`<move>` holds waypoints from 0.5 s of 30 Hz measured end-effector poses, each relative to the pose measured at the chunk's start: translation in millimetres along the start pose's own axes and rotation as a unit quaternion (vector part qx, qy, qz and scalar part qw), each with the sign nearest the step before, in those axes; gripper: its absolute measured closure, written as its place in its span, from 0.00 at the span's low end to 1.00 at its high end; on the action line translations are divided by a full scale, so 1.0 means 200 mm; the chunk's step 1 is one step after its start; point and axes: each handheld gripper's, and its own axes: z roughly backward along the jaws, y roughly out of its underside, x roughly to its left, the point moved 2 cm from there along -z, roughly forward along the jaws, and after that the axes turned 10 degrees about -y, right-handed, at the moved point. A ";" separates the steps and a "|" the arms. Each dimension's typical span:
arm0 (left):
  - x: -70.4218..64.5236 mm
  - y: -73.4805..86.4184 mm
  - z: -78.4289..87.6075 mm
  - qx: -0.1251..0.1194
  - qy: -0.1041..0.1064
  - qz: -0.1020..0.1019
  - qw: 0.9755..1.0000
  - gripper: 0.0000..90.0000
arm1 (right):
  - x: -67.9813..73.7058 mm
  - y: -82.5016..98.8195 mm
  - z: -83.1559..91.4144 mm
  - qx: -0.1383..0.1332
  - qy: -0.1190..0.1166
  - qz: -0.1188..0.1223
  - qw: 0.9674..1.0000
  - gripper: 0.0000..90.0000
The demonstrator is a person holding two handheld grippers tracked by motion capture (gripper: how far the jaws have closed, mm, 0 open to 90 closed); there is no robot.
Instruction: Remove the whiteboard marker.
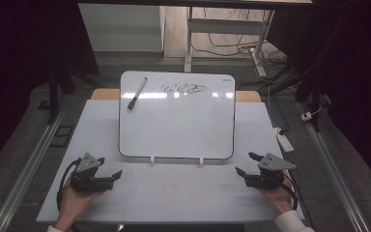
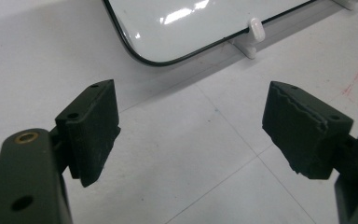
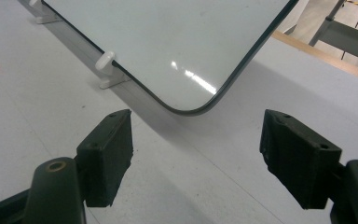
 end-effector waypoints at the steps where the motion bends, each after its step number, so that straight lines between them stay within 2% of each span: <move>1: 0.00 0.00 0.00 0.001 0.000 0.000 1.000 0.22 | 0.00 0.00 0.00 0.001 0.000 0.002 1.000 0.28; 15: 0.00 -0.01 0.01 -0.004 -0.005 -0.004 1.000 0.22 | 0.02 0.01 -0.02 0.012 0.000 0.013 1.000 0.29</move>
